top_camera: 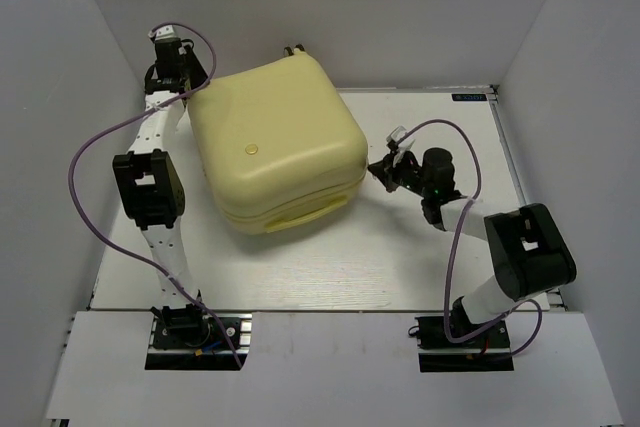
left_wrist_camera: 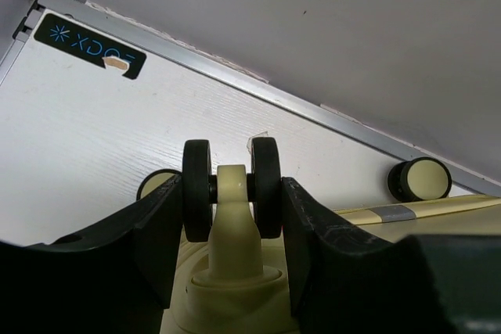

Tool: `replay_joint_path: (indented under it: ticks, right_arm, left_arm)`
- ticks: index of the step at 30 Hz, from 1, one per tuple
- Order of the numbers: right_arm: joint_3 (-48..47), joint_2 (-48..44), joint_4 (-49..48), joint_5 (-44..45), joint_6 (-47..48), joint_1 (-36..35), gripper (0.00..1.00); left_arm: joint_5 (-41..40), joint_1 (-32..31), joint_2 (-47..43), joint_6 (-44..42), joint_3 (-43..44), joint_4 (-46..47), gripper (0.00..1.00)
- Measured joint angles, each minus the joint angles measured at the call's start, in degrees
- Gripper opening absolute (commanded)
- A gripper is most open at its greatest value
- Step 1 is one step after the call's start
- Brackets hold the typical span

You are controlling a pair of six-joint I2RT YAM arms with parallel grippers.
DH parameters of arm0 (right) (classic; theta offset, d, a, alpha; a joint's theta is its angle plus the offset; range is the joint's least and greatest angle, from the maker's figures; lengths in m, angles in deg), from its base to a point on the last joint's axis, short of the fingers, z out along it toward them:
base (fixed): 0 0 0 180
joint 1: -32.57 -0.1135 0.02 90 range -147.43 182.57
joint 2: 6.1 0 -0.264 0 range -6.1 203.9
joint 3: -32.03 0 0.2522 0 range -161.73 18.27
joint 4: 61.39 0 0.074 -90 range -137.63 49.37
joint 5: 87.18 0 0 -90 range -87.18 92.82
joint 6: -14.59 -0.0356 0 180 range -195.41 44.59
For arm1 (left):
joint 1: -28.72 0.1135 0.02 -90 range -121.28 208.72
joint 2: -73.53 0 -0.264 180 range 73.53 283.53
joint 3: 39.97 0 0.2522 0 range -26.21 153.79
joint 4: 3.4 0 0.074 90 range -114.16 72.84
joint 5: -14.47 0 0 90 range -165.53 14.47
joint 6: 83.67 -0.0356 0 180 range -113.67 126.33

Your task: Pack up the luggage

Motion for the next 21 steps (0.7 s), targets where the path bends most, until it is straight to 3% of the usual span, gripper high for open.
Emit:
replay_joint_path:
  ticks: [4,11,16,21]
  right_arm:
    - [1.27,1.68,-5.46,10.67,-3.54,-2.86,0.00]
    - [-7.32,17.35,-20.20,22.29,-3.56,-2.67,0.00]
    - [-12.48,23.74,-24.96,19.85,-4.70,-0.52,0.00]
    - [-18.99,27.43,-22.84,13.49,-3.39,1.70,0.00]
  left_arm:
    - [-0.59,0.02,1.18,0.07,1.79,-0.66,0.00]
    - [-4.52,0.55,1.25,1.92,1.62,-0.44,0.00]
    - [-4.44,1.14,1.49,3.89,1.97,-1.33,0.00]
    - [-1.84,2.08,1.75,5.40,2.14,-1.75,0.00]
